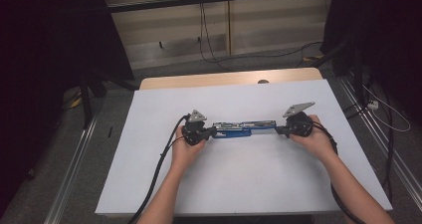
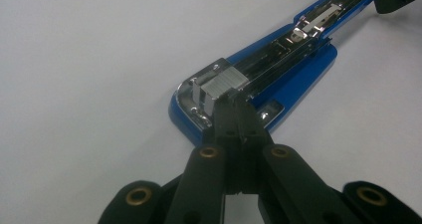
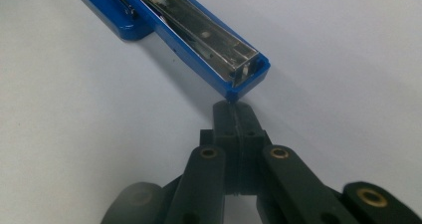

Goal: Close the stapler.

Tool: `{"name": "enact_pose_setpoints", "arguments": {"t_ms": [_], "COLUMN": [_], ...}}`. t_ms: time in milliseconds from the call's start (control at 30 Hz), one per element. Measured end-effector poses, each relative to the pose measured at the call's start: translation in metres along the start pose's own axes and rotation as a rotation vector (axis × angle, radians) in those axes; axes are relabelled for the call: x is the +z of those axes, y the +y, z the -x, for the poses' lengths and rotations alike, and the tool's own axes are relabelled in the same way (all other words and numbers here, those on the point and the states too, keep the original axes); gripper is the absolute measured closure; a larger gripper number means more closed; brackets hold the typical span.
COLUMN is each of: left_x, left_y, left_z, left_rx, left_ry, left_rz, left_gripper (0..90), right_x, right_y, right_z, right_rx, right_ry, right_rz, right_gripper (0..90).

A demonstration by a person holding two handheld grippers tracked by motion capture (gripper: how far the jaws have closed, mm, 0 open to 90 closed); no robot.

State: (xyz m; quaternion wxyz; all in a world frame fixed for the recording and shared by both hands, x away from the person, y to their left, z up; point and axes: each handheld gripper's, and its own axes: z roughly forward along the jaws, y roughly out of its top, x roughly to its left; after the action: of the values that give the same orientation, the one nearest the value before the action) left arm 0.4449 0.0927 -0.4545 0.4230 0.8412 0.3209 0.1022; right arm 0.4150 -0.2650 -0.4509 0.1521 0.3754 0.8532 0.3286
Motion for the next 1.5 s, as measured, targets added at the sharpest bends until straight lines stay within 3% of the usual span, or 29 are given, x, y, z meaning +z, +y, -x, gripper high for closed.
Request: {"name": "enact_pose_setpoints", "arguments": {"t_ms": [500, 1233, 1500], "left_x": [0.002, 0.002, 0.002], "left_y": [-0.001, -0.001, -0.001], "left_z": [0.002, 0.002, 0.002], "left_rx": [-0.004, -0.007, -0.023], "left_ry": [0.002, 0.002, -0.018], "left_rz": [0.015, 0.015, 0.019], "left_gripper": [90.0, 90.0, 90.0], "right_x": [0.001, -0.002, 0.002], "right_y": [0.0, 0.013, 0.01], "right_z": [-0.001, -0.005, -0.007], "right_rx": [0.004, 0.003, 0.003], "right_ry": [0.012, 0.023, 0.033], "right_rz": [0.005, 0.062, 0.06], "right_gripper": [90.0, 90.0, 90.0]}}
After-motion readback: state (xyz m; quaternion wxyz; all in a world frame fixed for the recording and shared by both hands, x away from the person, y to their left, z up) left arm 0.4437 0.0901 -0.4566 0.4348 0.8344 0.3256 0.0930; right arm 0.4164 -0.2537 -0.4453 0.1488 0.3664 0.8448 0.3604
